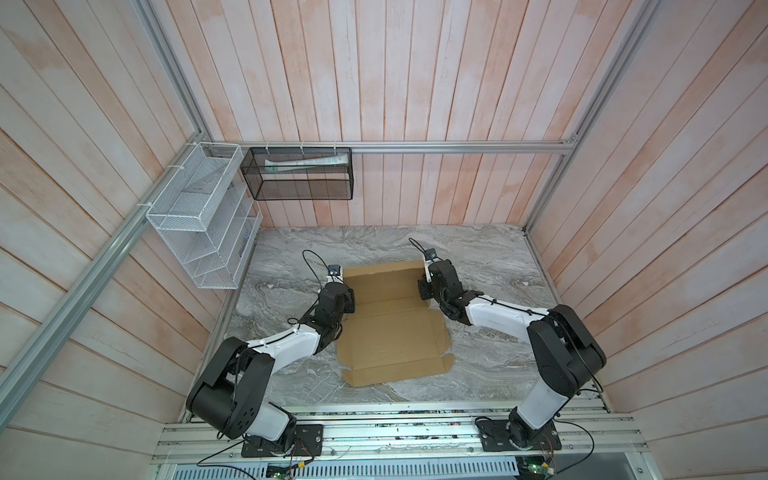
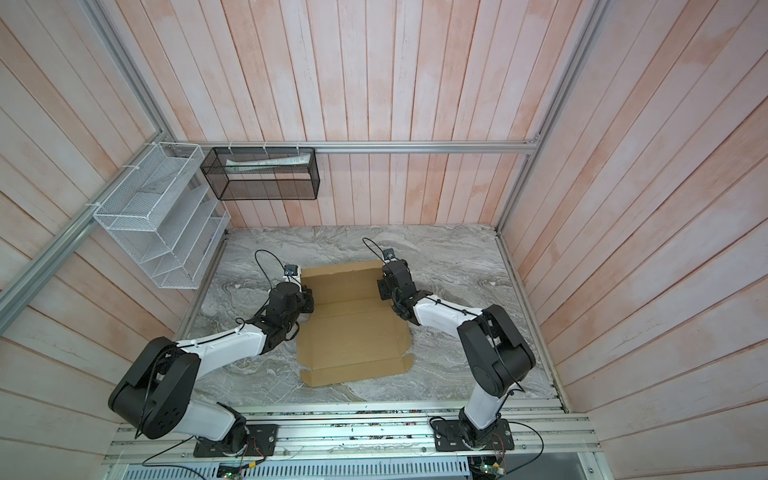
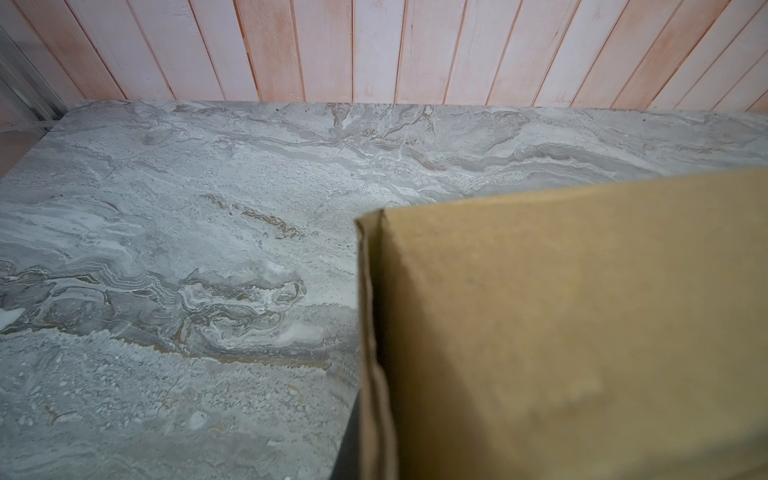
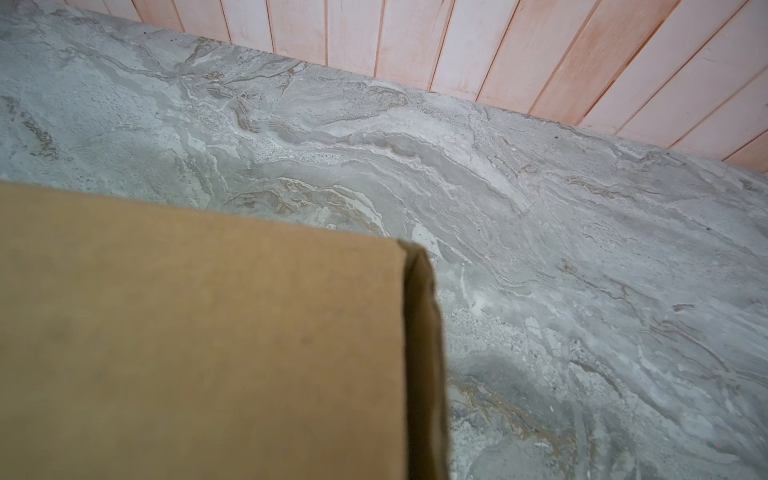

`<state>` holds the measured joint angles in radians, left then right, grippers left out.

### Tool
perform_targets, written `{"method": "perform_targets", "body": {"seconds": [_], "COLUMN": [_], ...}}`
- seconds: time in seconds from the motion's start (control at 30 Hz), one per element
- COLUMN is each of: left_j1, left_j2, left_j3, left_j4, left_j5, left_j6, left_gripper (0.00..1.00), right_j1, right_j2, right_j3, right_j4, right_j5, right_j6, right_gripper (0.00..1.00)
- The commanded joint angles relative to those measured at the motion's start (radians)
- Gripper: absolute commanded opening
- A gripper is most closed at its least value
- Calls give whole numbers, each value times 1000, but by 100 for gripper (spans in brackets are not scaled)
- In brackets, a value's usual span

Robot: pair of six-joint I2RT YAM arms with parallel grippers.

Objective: Fold the paper box

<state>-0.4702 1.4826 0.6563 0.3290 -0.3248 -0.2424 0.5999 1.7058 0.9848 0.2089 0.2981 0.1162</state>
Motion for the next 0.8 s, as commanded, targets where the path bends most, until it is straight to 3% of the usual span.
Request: {"method": "perform_targets", "body": {"seconds": [0.0, 0.77], "left_j1": [-1, -1], "left_j2": [-12, -8], "left_j3": [5, 18], "left_j4": [40, 25], "left_j5": [-1, -7], "left_j6": [-23, -29], "left_gripper": [0, 0], "right_j1": [8, 10], "right_j2": [-5, -75], "right_j3": [10, -61], "right_j4": [-17, -19], "right_j5": [11, -64], "right_j6": [29, 115], "right_gripper": [20, 30]}}
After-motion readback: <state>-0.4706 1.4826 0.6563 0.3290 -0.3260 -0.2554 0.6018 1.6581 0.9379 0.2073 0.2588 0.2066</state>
